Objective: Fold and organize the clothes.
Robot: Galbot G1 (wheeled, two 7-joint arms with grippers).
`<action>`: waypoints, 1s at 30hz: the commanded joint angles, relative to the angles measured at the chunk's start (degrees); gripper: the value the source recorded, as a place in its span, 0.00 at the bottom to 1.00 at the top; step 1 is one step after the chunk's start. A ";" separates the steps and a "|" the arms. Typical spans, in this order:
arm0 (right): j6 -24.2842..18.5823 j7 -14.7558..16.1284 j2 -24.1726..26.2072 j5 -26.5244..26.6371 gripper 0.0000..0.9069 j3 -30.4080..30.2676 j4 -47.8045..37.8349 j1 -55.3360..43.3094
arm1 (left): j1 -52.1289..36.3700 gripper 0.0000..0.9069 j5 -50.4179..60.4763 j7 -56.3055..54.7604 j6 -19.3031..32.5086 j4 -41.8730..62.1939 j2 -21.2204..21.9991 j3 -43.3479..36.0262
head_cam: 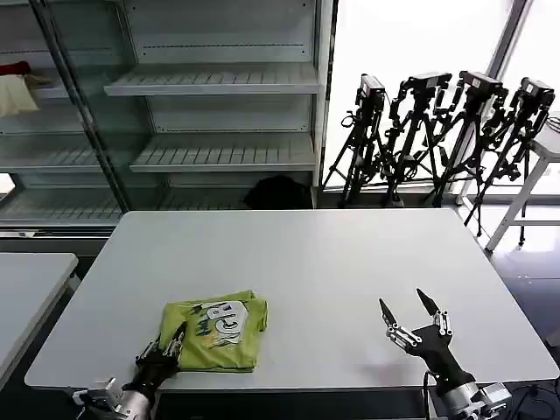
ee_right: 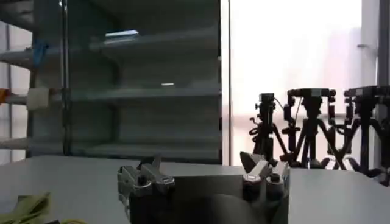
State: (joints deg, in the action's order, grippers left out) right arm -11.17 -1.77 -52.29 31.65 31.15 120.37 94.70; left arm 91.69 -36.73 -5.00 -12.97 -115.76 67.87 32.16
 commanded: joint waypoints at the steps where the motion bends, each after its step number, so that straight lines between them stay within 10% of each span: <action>1: 0.07 0.03 -0.07 0.03 1.00 -0.15 0.08 -0.19 | 0.27 0.00 2.10 -0.16 7.29 0.44 -0.77 -0.39; 17: 0.20 0.06 -0.02 0.07 1.00 -0.95 0.18 -1.15 | 1.97 0.00 -1.00 -1.02 11.67 1.84 -16.03 15.85; 30: -0.03 0.15 -0.24 0.08 1.00 -1.86 -0.18 -1.61 | 3.55 0.00 2.07 22.49 14.42 8.53 -31.62 39.03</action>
State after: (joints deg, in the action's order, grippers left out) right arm -11.14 -1.62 -52.49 31.81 29.43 120.22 93.11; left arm 95.28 -37.24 2.80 -0.66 -110.68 47.64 55.95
